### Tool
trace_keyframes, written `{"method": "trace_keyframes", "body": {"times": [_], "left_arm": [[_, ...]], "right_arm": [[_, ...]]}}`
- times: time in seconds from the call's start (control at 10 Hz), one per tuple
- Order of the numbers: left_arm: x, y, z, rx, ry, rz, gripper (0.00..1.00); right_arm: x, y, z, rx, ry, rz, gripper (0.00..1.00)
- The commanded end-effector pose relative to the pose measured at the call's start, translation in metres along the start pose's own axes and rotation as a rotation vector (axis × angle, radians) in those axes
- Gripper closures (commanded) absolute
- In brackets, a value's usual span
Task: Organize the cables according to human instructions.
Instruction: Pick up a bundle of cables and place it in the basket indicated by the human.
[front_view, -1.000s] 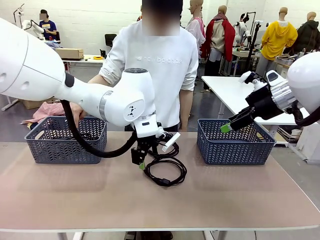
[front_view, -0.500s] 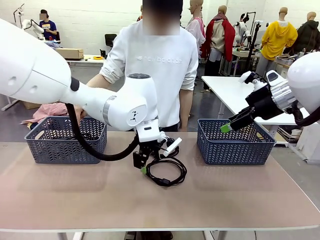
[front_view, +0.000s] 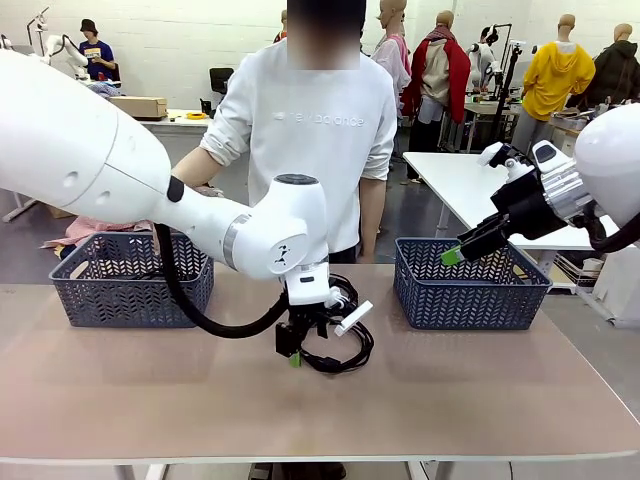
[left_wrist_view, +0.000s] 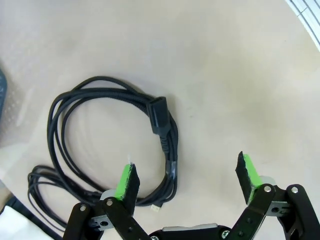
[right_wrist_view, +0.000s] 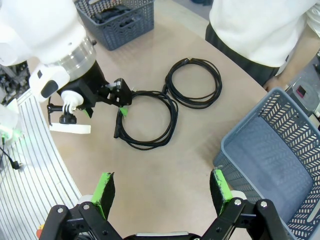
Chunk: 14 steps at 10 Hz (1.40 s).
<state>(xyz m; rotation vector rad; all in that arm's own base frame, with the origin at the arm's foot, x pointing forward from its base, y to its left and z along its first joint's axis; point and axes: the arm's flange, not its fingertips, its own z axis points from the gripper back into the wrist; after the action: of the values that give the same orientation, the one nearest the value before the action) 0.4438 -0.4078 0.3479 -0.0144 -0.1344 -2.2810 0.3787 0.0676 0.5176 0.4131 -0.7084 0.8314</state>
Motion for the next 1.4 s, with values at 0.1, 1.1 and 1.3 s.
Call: {"method": "trace_keyframes", "body": {"times": [0.1,1.1,1.3], "left_arm": [[-0.006,0.002,-0.01,-0.001,0.005,-0.039,0.0],[-0.025,0.021,-0.031,0.013,0.015,-0.067,0.02],[-0.026,0.023,-0.031,0.012,0.012,-0.068,0.21]], "right_arm": [[0.001,-0.002,-0.001,0.019,-0.021,0.009,0.0],[0.001,-0.002,-0.001,0.019,-0.021,0.009,0.0],[0.001,-0.002,-0.001,0.019,-0.021,0.009,0.0]]}}
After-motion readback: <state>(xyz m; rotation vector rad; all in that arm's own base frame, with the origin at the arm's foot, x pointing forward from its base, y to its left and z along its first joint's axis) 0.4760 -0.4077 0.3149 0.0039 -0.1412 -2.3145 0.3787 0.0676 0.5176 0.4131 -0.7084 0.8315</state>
